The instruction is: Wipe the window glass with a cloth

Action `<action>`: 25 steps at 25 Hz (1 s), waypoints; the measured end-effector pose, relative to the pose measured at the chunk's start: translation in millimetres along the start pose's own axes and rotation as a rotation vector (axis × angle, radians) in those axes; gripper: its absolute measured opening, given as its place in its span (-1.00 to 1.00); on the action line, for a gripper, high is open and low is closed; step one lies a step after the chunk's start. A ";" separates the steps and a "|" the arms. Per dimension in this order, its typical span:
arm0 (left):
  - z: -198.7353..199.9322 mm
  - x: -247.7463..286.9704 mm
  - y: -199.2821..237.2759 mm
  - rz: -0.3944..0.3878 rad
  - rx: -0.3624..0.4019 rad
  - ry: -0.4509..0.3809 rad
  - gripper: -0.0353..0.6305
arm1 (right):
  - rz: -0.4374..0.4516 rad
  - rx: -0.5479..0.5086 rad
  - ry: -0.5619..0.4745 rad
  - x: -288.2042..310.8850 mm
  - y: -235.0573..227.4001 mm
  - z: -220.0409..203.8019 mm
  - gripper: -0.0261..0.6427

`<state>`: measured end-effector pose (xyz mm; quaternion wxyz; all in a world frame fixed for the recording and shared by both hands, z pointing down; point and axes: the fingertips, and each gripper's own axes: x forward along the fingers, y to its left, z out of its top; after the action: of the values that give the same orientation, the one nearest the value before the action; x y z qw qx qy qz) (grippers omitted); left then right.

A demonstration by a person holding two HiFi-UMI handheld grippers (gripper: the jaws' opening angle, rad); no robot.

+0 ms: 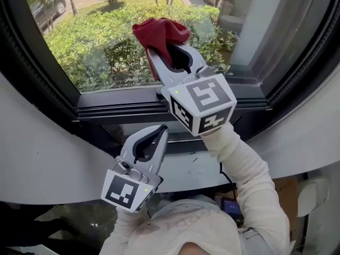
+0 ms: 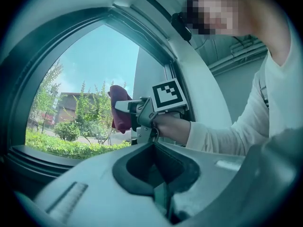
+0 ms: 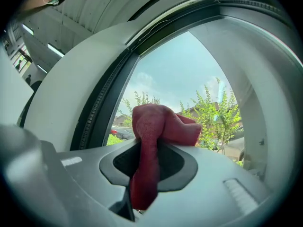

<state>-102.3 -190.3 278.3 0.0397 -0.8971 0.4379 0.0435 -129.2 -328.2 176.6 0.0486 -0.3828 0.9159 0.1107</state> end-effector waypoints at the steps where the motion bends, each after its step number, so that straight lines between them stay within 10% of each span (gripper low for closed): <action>1: 0.3 -2.4 2.9 0.004 0.000 -0.002 -0.89 | 0.009 -0.004 0.000 4.8 6.8 -1.0 -0.62; 17: -1.3 -20.7 26.9 0.056 -0.009 -0.006 -0.89 | 0.113 0.036 0.044 29.4 48.0 -25.7 -0.61; 22: 0.3 -9.5 17.3 0.029 -0.004 -0.009 -0.89 | 0.133 0.330 0.021 12.7 21.5 -16.7 -0.61; 25: 1.6 0.6 8.0 0.002 -0.003 -0.016 -0.89 | 0.089 0.276 0.022 1.0 2.0 -9.6 -0.61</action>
<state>-108.3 -195.6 276.3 0.0416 -0.8963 0.4385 0.0513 -131.4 -329.8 186.0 0.0861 -0.3325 0.9390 -0.0186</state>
